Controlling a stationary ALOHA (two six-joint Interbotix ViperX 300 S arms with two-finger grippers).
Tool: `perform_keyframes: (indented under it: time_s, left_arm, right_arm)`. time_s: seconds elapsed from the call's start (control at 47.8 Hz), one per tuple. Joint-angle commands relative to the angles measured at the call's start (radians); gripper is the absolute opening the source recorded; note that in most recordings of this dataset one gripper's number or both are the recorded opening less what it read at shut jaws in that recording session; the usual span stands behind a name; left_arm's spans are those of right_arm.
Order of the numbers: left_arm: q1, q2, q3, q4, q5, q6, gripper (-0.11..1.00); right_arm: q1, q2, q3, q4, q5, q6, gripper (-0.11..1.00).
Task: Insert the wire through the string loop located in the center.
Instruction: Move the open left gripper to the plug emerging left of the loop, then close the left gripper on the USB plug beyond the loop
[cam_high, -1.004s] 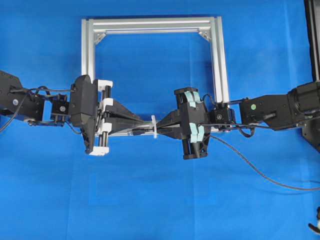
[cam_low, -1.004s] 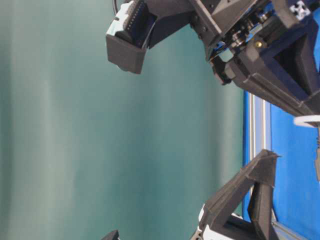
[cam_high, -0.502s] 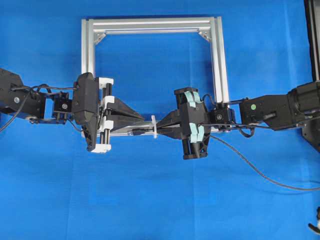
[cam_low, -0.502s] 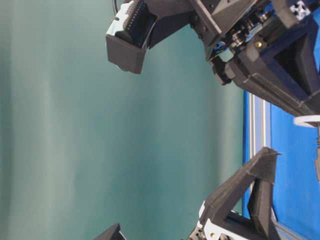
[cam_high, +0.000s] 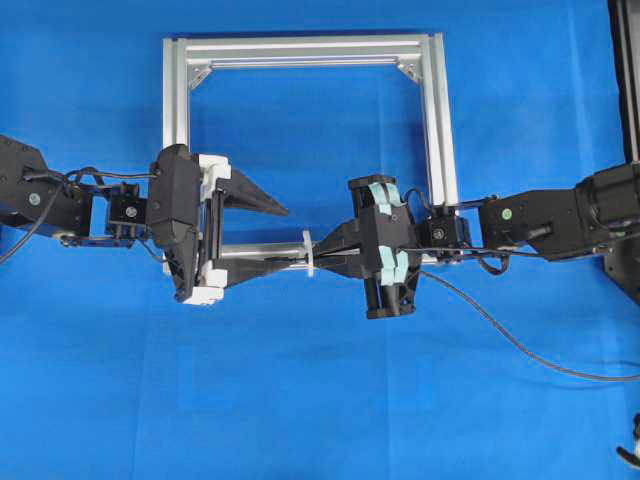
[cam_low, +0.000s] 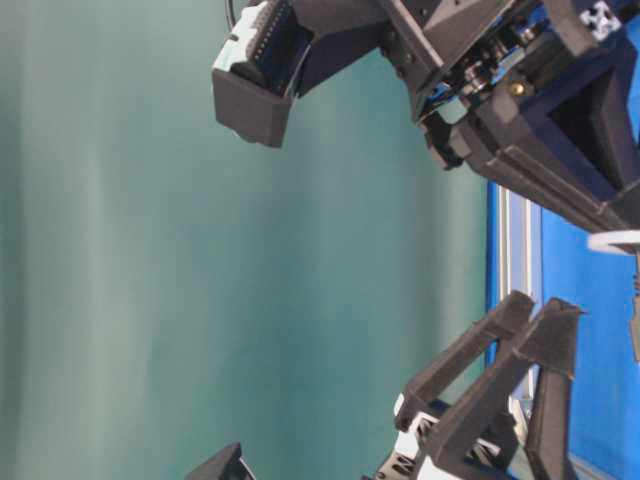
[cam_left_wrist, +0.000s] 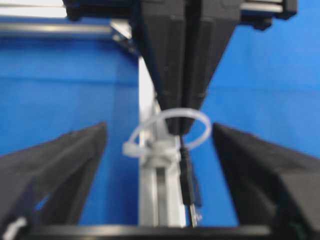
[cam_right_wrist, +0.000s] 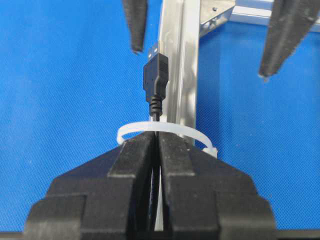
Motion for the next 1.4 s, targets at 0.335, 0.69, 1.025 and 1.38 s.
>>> perform_keyframes:
  time_s: [0.335, 0.69, 1.025, 1.38]
  left_arm:
    - [-0.003, -0.018, -0.015, 0.006, -0.005, -0.005, 0.89]
    - [-0.012, 0.006, -0.026, 0.005, 0.018, -0.005, 0.89]
    - [-0.025, 0.077, -0.037, 0.005, 0.018, -0.009, 0.89]
    - [-0.029, 0.097, -0.044, 0.006, 0.017, -0.009, 0.88]
  right_arm:
    - [0.002, -0.014, -0.009, 0.002, -0.008, 0.0, -0.02]
    - [0.002, -0.015, -0.009, 0.002, -0.008, 0.0, -0.02]
    - [0.002, -0.014, -0.011, 0.002, -0.009, 0.0, -0.02]
    - [0.002, -0.014, -0.009, 0.002, -0.008, 0.0, -0.02]
